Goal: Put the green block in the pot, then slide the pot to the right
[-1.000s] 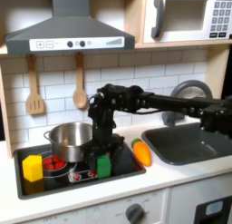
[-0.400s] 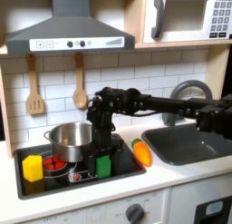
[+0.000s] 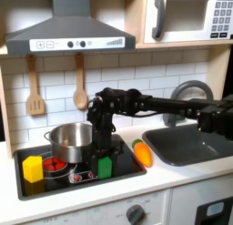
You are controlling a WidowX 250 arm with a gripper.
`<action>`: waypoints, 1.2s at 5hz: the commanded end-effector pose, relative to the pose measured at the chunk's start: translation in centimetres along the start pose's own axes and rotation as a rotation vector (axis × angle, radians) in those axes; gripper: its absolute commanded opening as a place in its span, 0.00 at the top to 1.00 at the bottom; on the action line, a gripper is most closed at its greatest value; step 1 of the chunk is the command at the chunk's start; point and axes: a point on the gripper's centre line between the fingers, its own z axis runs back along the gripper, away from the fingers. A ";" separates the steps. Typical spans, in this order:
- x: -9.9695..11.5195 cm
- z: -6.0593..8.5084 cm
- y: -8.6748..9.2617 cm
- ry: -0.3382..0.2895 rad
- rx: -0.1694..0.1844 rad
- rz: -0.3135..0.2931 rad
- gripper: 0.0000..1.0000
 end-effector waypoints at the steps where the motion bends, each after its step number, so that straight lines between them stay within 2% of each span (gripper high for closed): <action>1: -0.1 0.5 -0.3 -0.025 -0.008 -0.001 1.00; 4: -0.5 3.7 -1.7 -0.079 -0.051 -0.005 1.00; 5: -0.1 6.0 -1.9 -0.134 -0.051 -0.003 1.00; 6: 0.7 7.6 -2.2 -0.192 -0.042 -0.001 1.00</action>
